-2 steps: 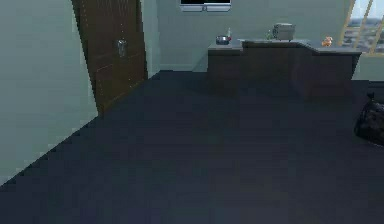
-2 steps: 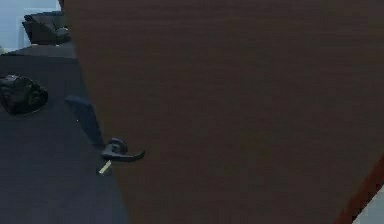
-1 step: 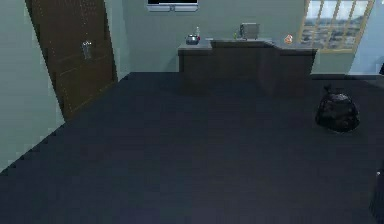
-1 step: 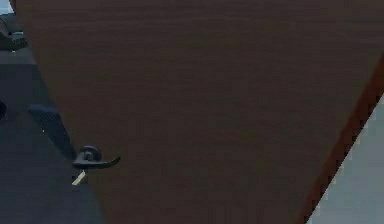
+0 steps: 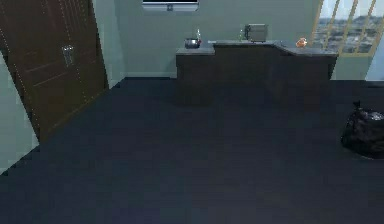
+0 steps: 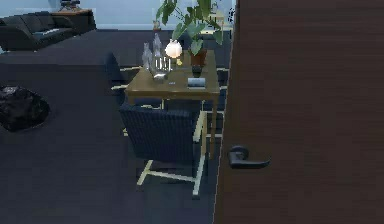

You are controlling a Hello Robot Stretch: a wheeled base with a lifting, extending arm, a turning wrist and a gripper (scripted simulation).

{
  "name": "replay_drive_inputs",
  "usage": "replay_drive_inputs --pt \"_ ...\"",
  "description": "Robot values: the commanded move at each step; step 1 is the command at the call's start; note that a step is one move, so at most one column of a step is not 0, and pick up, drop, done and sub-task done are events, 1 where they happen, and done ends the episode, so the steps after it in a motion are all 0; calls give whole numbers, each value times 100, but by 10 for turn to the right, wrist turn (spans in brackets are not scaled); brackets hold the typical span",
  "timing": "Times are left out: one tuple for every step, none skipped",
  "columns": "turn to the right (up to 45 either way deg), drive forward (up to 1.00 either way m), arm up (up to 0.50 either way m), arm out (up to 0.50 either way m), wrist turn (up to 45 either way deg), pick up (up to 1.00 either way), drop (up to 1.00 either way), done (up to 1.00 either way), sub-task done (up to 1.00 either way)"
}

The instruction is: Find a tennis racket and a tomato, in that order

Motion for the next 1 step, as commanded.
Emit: replay_drive_inputs --pt "150 0 0 0 0 0 0 0 0"
